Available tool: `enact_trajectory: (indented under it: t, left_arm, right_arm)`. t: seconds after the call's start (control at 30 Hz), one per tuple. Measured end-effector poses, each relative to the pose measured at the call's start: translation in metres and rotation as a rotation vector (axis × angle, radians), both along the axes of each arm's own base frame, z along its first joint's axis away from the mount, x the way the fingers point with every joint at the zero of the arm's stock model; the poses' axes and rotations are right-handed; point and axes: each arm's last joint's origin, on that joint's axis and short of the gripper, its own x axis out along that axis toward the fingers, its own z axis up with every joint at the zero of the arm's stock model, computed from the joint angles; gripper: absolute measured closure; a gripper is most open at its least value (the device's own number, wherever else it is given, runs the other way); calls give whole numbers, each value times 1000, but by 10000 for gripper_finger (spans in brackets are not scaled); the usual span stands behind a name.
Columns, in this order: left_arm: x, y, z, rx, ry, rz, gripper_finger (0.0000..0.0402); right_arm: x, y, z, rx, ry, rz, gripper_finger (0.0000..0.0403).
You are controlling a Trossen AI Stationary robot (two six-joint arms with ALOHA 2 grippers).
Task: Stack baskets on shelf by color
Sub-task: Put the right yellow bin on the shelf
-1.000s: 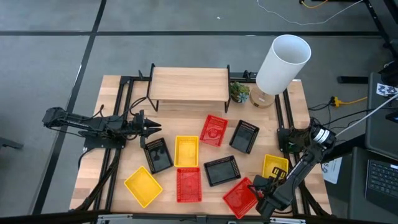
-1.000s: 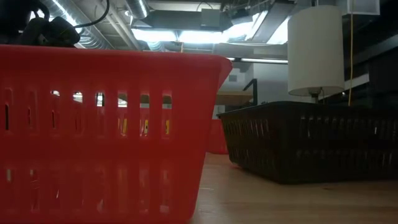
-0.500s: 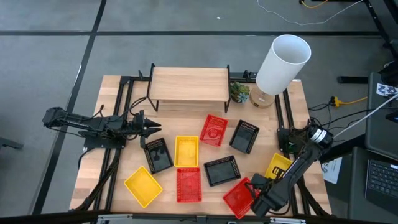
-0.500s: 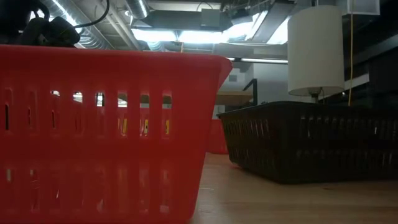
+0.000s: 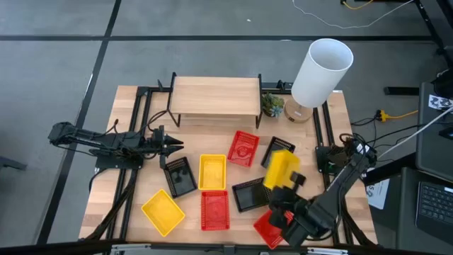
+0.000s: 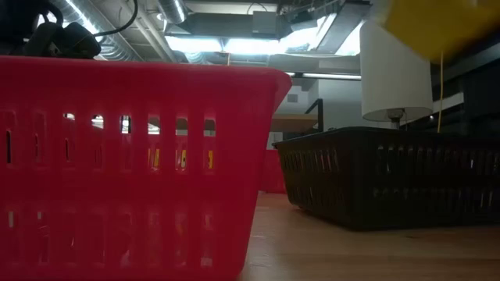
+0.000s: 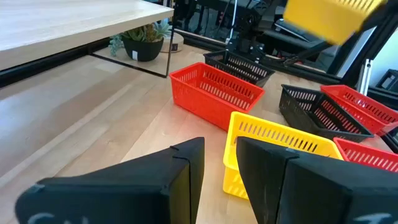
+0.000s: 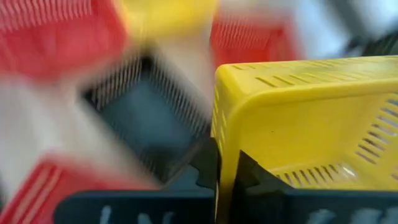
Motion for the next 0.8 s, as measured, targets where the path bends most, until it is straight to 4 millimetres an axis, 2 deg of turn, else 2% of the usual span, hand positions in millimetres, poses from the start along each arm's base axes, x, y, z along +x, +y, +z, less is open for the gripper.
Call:
enact_trajectory:
  t: [0.2,0.3,0.37,0.47,0.6,0.7,0.8]
  left_arm:
    - [0,0,-1,3,9,0,315]
    - [0,0,-1,3,11,0,315]
    - [0,0,-1,3,11,0,315]
    - [0,0,-1,4,11,0,315]
    - [0,0,-1,4,11,0,315]
    - [0,0,-1,4,11,0,315]
    - [0,0,-1,4,11,0,315]
  right_arm:
    - [35,-36,34,-408,-139,110,403]
    - [54,-64,51,-600,-100,112,403]
    - [66,-88,62,-641,-44,89,403]
    - [87,-131,74,-581,64,77,403]
    - [113,-191,83,-397,156,184,403]
    - [128,-240,81,-239,148,298,403]
    - [130,-282,70,-81,173,326,403]
